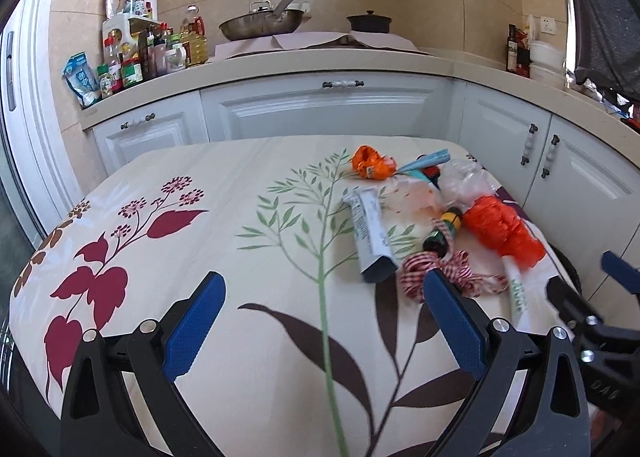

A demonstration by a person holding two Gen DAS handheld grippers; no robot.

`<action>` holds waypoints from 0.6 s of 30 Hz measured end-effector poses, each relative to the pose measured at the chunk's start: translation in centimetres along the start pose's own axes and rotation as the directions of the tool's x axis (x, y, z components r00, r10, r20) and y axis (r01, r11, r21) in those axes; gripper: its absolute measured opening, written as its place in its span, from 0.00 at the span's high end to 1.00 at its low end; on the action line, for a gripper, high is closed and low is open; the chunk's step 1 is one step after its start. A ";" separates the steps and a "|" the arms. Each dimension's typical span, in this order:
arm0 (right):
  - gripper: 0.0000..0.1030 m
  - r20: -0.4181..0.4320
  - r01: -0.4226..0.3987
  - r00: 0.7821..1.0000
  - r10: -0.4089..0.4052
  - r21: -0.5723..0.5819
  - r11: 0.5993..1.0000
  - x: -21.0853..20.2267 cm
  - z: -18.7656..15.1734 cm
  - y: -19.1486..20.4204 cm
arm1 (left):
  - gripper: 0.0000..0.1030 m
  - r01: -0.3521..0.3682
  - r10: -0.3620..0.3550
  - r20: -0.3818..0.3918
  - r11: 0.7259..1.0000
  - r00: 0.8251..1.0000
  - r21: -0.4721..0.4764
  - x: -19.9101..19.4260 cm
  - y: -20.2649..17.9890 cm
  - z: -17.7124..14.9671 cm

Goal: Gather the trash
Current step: 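Grasp the white tube with green print with the right tool, then grasp the red-and-white checkered ribbon with the left tool while the right tool holds the tube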

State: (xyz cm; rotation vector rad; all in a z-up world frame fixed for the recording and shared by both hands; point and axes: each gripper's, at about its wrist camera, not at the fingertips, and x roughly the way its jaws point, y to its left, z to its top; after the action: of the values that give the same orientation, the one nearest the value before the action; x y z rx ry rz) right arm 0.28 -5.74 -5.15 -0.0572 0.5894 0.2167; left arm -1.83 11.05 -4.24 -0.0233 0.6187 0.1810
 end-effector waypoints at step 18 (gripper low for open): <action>0.80 -0.111 -0.058 0.992 0.054 -0.029 0.998 2.0 -2.6 0.7 | 0.07 0.067 -0.067 -0.045 0.998 0.997 -0.005 0.9 -0.7 -1.7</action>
State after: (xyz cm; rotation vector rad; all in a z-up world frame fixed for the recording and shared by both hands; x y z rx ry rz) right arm 0.29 -4.98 -8.40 -0.0838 0.6984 0.2788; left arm -1.98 10.43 -6.19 -0.0512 0.6617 0.1164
